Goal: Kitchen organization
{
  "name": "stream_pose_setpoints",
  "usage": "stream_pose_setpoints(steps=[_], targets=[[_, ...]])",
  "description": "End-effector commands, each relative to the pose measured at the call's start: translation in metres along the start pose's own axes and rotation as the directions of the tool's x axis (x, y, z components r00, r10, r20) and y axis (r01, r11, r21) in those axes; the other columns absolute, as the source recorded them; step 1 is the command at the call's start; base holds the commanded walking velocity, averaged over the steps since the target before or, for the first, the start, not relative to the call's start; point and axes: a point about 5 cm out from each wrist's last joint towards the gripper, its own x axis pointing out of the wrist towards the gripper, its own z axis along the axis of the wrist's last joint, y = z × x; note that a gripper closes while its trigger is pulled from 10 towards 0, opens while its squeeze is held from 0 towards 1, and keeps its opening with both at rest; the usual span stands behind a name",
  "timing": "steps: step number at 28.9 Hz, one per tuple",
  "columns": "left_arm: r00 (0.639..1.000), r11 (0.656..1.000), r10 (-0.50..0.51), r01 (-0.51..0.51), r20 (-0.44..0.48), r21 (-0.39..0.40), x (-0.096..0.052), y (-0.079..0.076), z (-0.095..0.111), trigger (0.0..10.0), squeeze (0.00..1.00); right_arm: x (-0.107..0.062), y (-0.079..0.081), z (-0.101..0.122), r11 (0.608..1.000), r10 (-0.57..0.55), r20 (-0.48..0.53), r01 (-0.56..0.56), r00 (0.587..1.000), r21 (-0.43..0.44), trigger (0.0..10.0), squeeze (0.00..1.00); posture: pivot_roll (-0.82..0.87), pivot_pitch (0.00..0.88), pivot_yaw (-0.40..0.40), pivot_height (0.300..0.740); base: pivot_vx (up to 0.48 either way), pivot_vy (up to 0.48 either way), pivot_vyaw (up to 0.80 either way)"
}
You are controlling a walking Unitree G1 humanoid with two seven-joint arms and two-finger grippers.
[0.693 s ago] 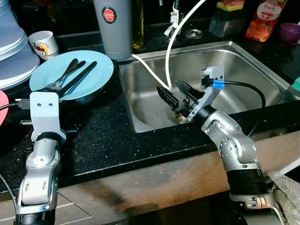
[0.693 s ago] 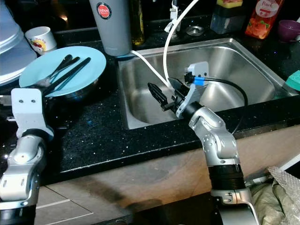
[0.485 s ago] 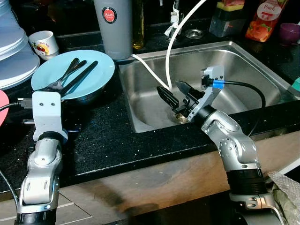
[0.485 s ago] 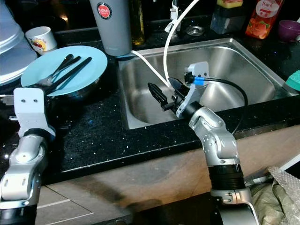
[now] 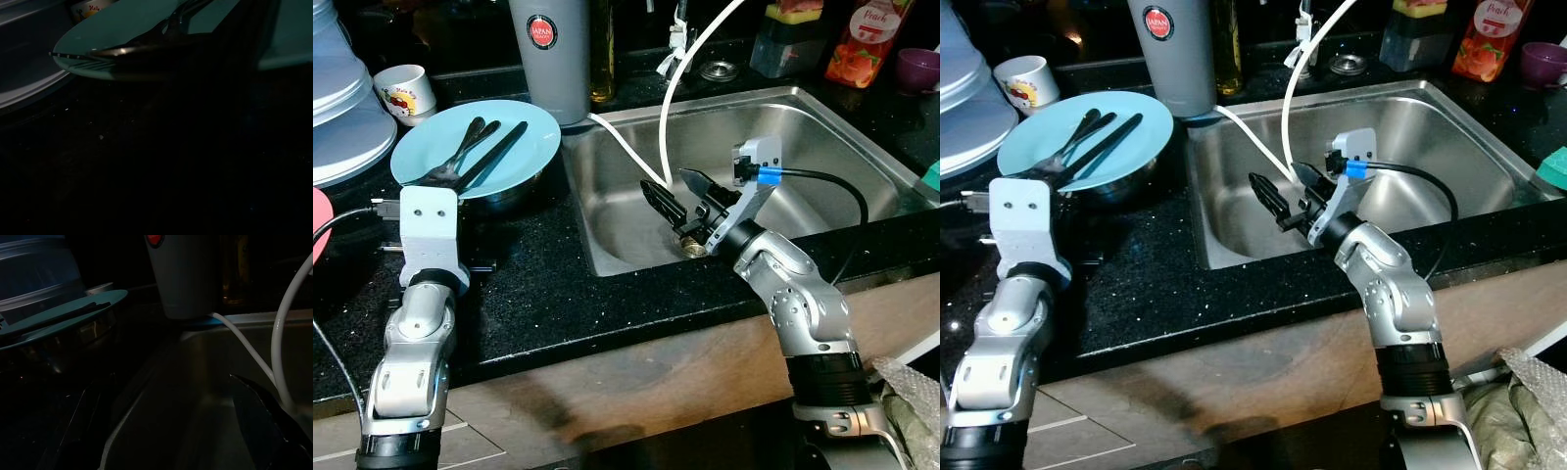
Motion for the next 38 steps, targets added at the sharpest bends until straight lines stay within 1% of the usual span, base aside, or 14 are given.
stream_pose_setpoints(steps=[1, 7, 8, 9, 10, 11, 12, 13, 28, 34, 35, 36, 37, 38], targets=[[0.983, 0.995, -0.098, 0.095, -0.158, -0.026, -0.004, -0.021, -0.033, 0.0, 0.0, 0.0, -0.001, 0.0, 1.0, -0.005, -0.004, 0.004, 1.0, -0.005, 10.0, 0.0, 0.02, 0.09, 0.009, 0.74, 0.0, 0.0, 0.0], [0.988, 0.997, -0.078, 0.078, -0.133, -0.009, -0.002, -0.018, -0.029, 0.0, 0.0, 0.0, -0.001, -0.001, 1.0, -0.003, -0.004, 0.003, 1.0, -0.005, 10.0, 0.0, 0.02, 0.089, 0.008, 0.74, 0.0, 0.0, 0.0], [0.992, 0.998, -0.058, 0.057, -0.108, -0.005, -0.002, -0.015, -0.024, 1.3, 0.0, 0.0, 0.0, -0.001, 1.0, -0.002, -0.004, 0.002, 1.0, -0.005, 10.0, 0.0, 0.02, 0.089, 0.007, 0.74, 0.0, 0.0, 0.0], [0.997, 1.0, -0.029, 0.029, -0.071, -0.01, -0.002, -0.011, -0.018, 6.5, 0.0, 0.0, 0.0, 0.0, 1.0, -0.001, -0.003, 0.001, 1.0, -0.005, 10.0, 0.0, 0.02, 0.089, 0.006, 0.74, 0.0, 0.0, 0.0], [0.999, 1.0, -0.011, 0.01, -0.045, -0.014, -0.002, -0.009, -0.013, 6.5, 0.0, 0.0, 0.0, 0.0, 1.0, 0.0, -0.003, 0.0, 1.0, -0.005, 10.0, 0.0, 0.02, 0.089, 0.006, 0.74, 0.0, 0.0, 0.0], [1.0, 1.0, 0.009, -0.009, -0.018, -0.016, -0.002, -0.006, -0.009, 8.2, 0.0, 0.0, 0.0, 0.0, 1.0, 0.002, -0.003, -0.002, 1.0, -0.005, 10.0, 0.0, 0.02, 0.089, 0.006, 0.74, 0.0, 0.0, 0.0], [1.0, 1.0, 0.02, -0.02, -0.002, -0.017, -0.003, -0.004, -0.006, 8.2, 0.0, 0.0, 0.0, 0.0, 1.0, 0.002, -0.003, -0.002, 1.0, -0.005, 10.0, 0.0, 0.02, 0.089, 0.006, 0.74, 0.0, 0.0, 0.0], [0.999, 0.999, 0.047, -0.047, 0.023, -0.024, -0.006, 0.0, 0.0, 10.0, 0.0, 0.0, 0.0, 0.0, 1.0, 0.005, -0.003, -0.005, 1.0, -0.006, 10.0, 0.0, 0.02, 0.086, 0.005, 0.74, 0.0, 0.0, 0.0], [0.999, 0.998, 0.048, -0.048, 0.015, -0.039, -0.045, -0.001, 0.003, 10.0, 0.0, 0.001, 0.003, -0.002, 1.0, 0.022, -0.008, -0.022, 1.0, -0.006, 10.0, 0.0, 0.03, 0.077, 0.005, 0.74, 0.0, 0.0, 0.0], [1.0, 0.999, -0.015, 0.015, 0.006, -0.041, -0.054, -0.005, 0.001, 10.0, 0.0, 0.001, 0.004, -0.003, 1.0, 0.026, -0.01, -0.026, 1.0, -0.007, 10.0, 0.0, 0.03, 0.077, 0.006, 0.74, 0.0, 0.0, 0.0], [0.994, 0.993, -0.097, 0.101, 0.055, -0.058, -0.059, -0.011, 0.007, 10.0, 0.0, 0.001, 0.004, -0.003, 1.0, 0.027, -0.01, -0.027, 1.0, -0.006, 10.0, 0.0, 0.03, 0.079, 0.005, 0.74, 0.0, 0.0, 0.0], [0.985, 0.987, -0.145, 0.151, 0.094, -0.059, -0.062, -0.015, 0.011, 10.0, 0.26, 0.0, 0.004, -0.003, 1.0, 0.027, -0.01, -0.027, 1.0, -0.006, 10.0, 0.0, 0.03, 0.079, 0.005, 0.74, 0.0, 0.0, 0.0], [0.985, 0.987, -0.145, 0.151, 0.094, -0.059, -0.062, -0.015, 0.011, 10.0, 0.26, 0.0, 0.004, -0.003, 1.0, 0.027, -0.01, -0.027, 1.0, -0.006, 10.0, 0.0, 0.03, 0.079, 0.005, 0.74, 0.0, 0.0, 0.0], [0.977, 0.982, -0.177, 0.184, 0.121, -0.051, -0.064, -0.018, 0.015, 10.0, 0.41, 0.0, 0.004, -0.003, 1.0, 0.027, -0.011, -0.027, 1.0, -0.006, 10.0, 0.0, 0.03, 0.079, 0.005, 0.74, 0.0, 0.0, 0.0]])
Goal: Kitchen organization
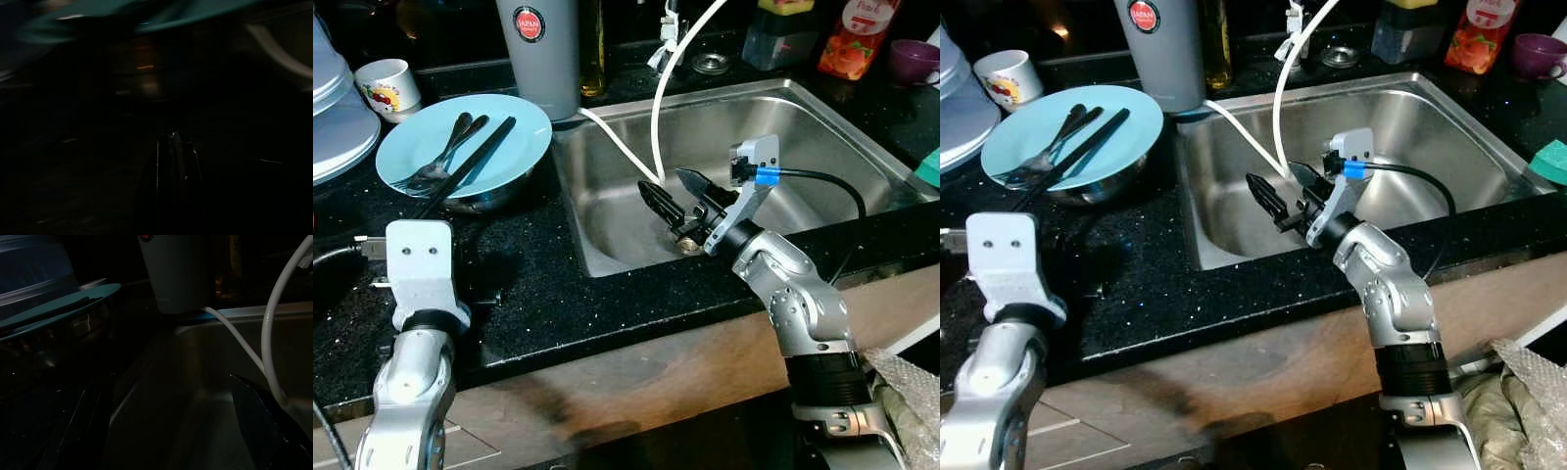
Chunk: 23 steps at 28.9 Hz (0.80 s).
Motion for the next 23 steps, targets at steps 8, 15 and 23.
stream_pose_setpoints(steps=[8, 15, 23], targets=[[0.989, 0.996, -0.089, 0.091, 0.121, -0.007, -0.007, -0.01, 0.014, 10.0, 1.0, 0.0, 0.002, -0.003, 1.0, 0.01, -0.009, -0.01, 1.0, -0.003, 10.0, 0.0, 0.03, 0.086, 0.003, 0.74, 0.0, 0.0, 0.0], [0.97, 0.998, -0.059, 0.061, 0.234, -0.002, -0.012, -0.003, 0.02, 10.0, 1.0, -0.001, 0.002, -0.003, 1.0, 0.009, -0.01, -0.009, 1.0, -0.001, 10.0, 0.0, 0.03, 0.087, 0.006, 0.74, 0.0, 0.0, 0.0], [0.974, 1.0, -0.008, 0.013, 0.226, -0.02, -0.022, 0.013, 0.003, 10.0, 0.19, -0.001, 0.002, -0.004, 1.0, 0.014, -0.013, -0.014, 1.0, 0.001, 10.0, 0.0, 0.03, 0.088, 0.005, 0.74, 0.0, 0.0, 0.0]])
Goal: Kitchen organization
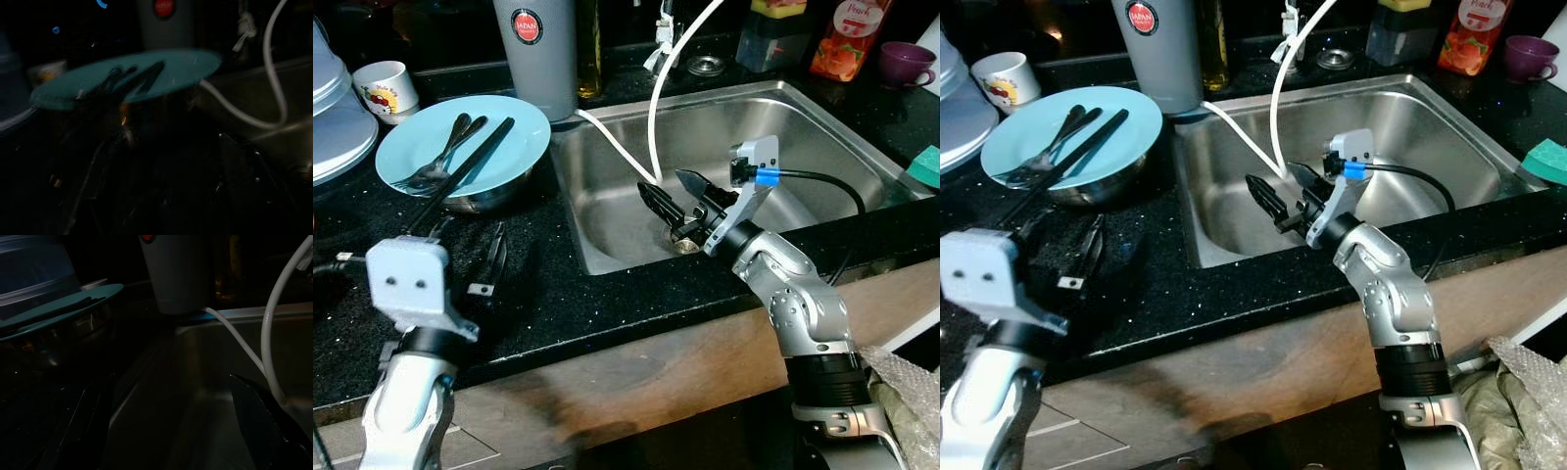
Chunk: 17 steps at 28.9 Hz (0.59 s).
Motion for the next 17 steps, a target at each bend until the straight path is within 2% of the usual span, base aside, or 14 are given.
stream_pose_setpoints(steps=[1, 2, 3, 7, 17], targets=[[1.0, 1.0, 0.021, -0.021, 0.002, -0.001, -0.002, 0.005, -0.002, 10.0, 0.19, -0.001, 0.002, -0.003, 1.0, 0.01, -0.011, -0.01, 1.0, -0.001, 10.0, 0.0, 0.03, 0.088, 0.005, 0.74, 0.0, 0.0, 0.0], [0.999, 0.999, 0.04, -0.04, 0.01, 0.005, -0.001, 0.009, -0.002, 10.0, 0.19, -0.001, 0.002, -0.003, 1.0, 0.011, -0.011, -0.012, 1.0, -0.002, 10.0, 0.0, 0.03, 0.088, 0.005, 0.74, 0.0, 0.0, 0.0], [0.998, 0.998, 0.057, -0.057, 0.011, 0.01, -0.001, 0.012, -0.002, 10.0, 0.0, -0.001, 0.002, -0.003, 1.0, 0.012, -0.012, -0.012, 1.0, -0.002, 10.0, 0.0, 0.03, 0.09, 0.003, 0.74, 0.0, 0.0, 0.0], [0.997, 0.998, 0.067, -0.067, 0.031, 0.014, 0.003, 0.017, -0.001, 10.0, 0.0, 0.0, 0.002, -0.003, 1.0, 0.015, -0.013, -0.015, 1.0, -0.002, 10.0, 0.0, 0.03, 0.091, -0.001, 0.74, 0.0, 0.0, 0.0], [0.996, 0.998, 0.036, -0.032, 0.088, -0.045, 0.014, 0.012, 0.004, 10.0, 0.0, 0.0, 0.002, -0.002, 1.0, 0.014, -0.012, -0.014, 1.0, -0.006, 10.0, 0.0, 0.03, 0.09, 0.0, 0.74, 0.0, 0.0, 0.0]])
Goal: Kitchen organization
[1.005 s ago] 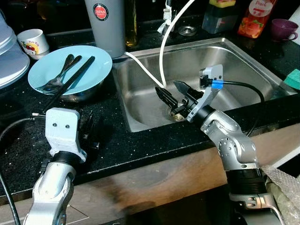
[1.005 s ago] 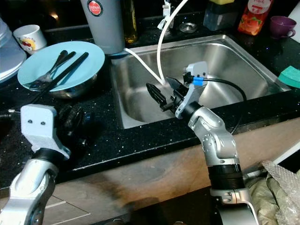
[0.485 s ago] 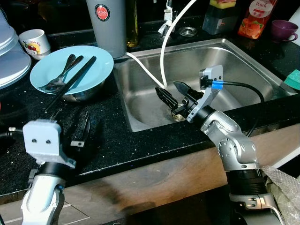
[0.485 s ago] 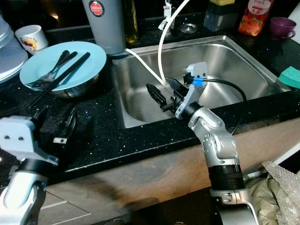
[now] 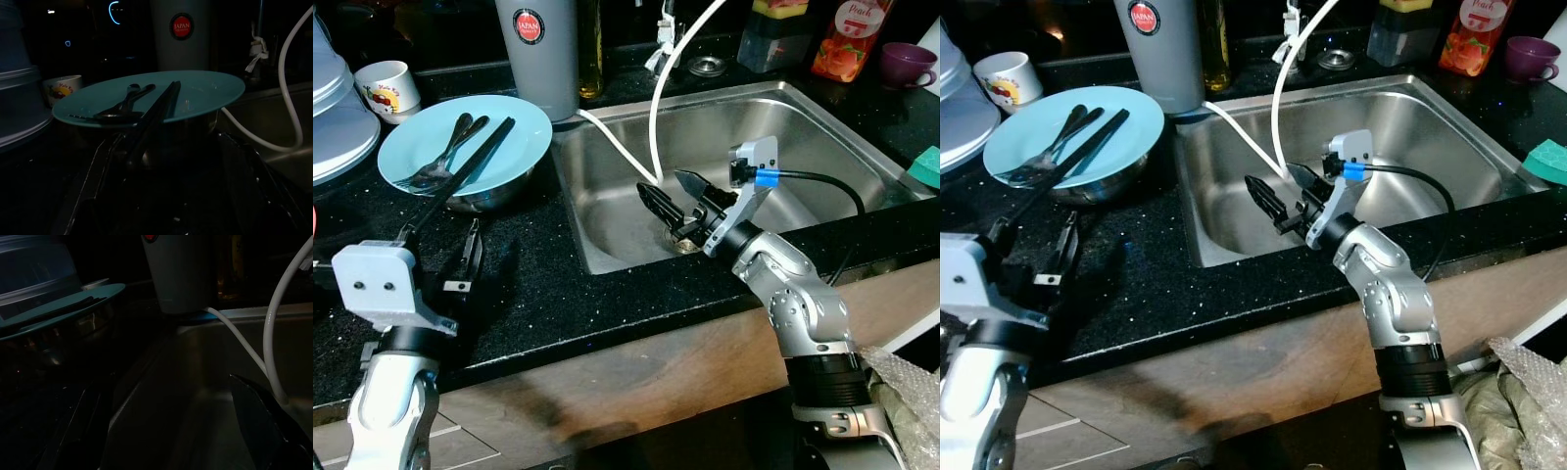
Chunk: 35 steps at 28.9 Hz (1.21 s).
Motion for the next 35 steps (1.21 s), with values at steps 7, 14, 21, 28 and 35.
stream_pose_setpoints(steps=[7, 14, 21, 28, 35], targets=[[0.999, 1.0, 0.027, -0.027, 0.018, -0.002, 0.006, 0.0044, 0.0007, 10.0, 0.0, -0.0001, 0.001, -0.0015, 1.0, 0.004, -0.011, -0.004, 1.0, -0.008, 10.0, 0.0, 0.03, 0.089, 0.001, 0.74, 0.0, 0.0, 0.0], [0.998, 0.998, 0.058, -0.058, 0.008, 0.009, 0.0065, 0.0073, -0.0002, 7.6, 0.0, 0.0005, 0.0009, -0.0013, 1.0, 0.007, -0.011, -0.007, 1.0, -0.007, 10.0, 0.0, 0.03, 0.091, -0.003, 0.74, 0.0, 0.0, 0.0], [0.997, 0.997, 0.081, -0.081, 0.006, 0.019, 0.0073, 0.0093, -0.0002, 0.0, 0.0, 0.0007, 0.0009, -0.0016, 1.0, 0.007, -0.012, -0.008, 1.0, -0.007, 10.0, 0.0, 0.03, 0.089, -0.004, 0.74, 0.0, 0.0, 0.0], [0.997, 0.997, 0.076, -0.076, -0.001, 0.019, 0.0078, 0.0081, -0.001, 10.0, 0.0, 0.001, 0.0009, -0.0017, 1.0, 0.007, -0.012, -0.007, 1.0, -0.008, 10.0, 0.0, 0.03, 0.086, -0.004, 0.74, 0.0, 0.0, 0.0], [0.997, 0.996, 0.08, -0.08, -0.003, 0.026, 0.0073, 0.0081, -0.0009, 10.0, 0.0, 0.0008, 0.0012, -0.0016, 1.0, 0.007, -0.011, -0.007, 1.0, -0.008, 10.0, 0.0, 0.03, 0.082, -0.004, 0.74, 0.0, 0.0, 0.0]])
